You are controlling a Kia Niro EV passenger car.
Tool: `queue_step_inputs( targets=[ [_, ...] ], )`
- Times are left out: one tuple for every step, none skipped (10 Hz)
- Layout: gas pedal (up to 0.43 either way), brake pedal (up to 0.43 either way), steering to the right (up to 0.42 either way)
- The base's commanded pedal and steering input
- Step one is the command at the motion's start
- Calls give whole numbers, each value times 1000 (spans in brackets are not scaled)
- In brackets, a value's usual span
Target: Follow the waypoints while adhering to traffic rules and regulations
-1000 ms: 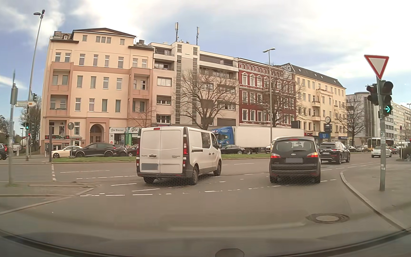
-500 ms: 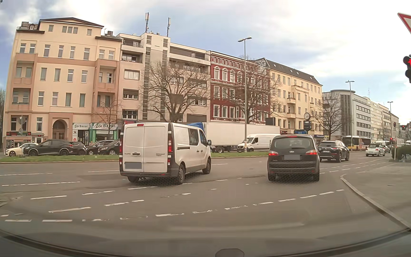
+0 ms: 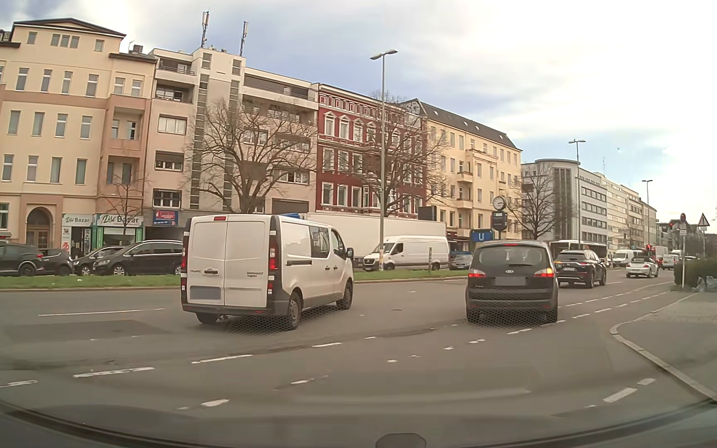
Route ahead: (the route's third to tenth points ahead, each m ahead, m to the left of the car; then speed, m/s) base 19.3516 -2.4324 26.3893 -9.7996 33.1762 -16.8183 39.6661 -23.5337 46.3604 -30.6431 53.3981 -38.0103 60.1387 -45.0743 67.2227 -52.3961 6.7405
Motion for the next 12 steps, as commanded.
queue_step_inputs(
  targets=[
    [87, 0, 133],
    [59, 0, 134],
    [28, 0, 134],
    [0, 0, 134],
    [0, 0, 134],
    [0, 0, 133],
    [0, 0, 133],
    [0, 0, 132],
    [0, 0, 130],
    [0, 0, 129],
    [0, 0, 128],
    [0, 0, 128]
  ],
)
